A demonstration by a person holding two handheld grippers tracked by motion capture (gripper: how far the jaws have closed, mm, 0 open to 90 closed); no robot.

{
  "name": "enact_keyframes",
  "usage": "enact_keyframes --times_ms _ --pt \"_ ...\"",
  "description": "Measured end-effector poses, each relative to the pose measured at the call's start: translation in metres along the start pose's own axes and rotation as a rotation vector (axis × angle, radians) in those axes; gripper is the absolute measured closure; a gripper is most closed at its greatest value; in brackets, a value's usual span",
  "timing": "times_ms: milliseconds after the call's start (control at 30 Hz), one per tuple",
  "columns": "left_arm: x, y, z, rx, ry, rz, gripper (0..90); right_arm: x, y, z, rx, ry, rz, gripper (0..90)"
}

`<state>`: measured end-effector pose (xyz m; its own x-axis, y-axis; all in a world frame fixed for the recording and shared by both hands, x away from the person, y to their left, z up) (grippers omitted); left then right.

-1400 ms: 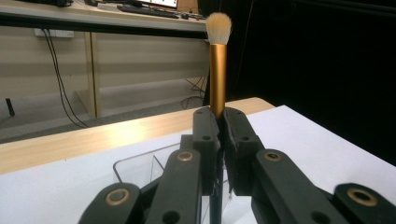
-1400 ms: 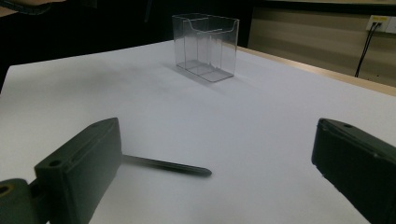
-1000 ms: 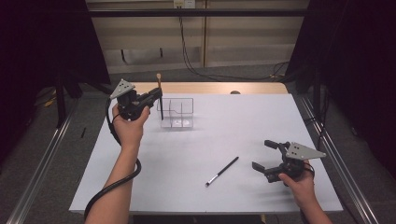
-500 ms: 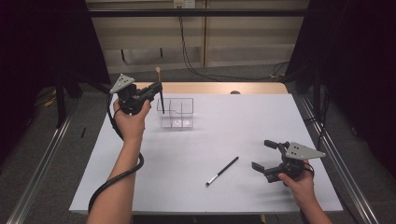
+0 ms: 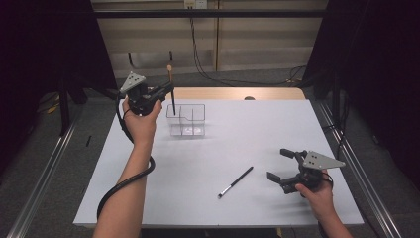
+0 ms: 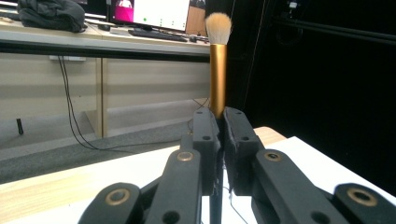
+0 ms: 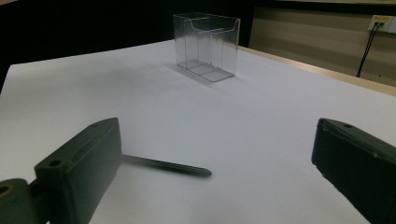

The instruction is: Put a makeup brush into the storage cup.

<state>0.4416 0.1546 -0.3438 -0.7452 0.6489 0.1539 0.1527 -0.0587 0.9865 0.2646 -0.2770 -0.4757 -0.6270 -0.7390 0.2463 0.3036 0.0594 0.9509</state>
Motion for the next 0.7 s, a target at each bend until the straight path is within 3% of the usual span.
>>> enact_keyframes --times_ms 700 --pt "-0.012 0.006 0.008 -0.007 0.029 -0.005 84.2 0.000 0.000 0.000 -0.002 -0.001 -0.001 1.2"
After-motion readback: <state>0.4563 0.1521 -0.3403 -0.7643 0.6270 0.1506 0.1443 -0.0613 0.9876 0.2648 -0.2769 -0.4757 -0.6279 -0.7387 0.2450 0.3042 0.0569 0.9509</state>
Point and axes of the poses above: each handheld gripper's, and its own axes: x roughly backward along the jaws, y roughly out of its top, z roughly to its left, the point moved 2 cm from there along -x, roughly forward along the jaws, and after that the axes turned 8 degrees about -x, right-handed, at the moved point
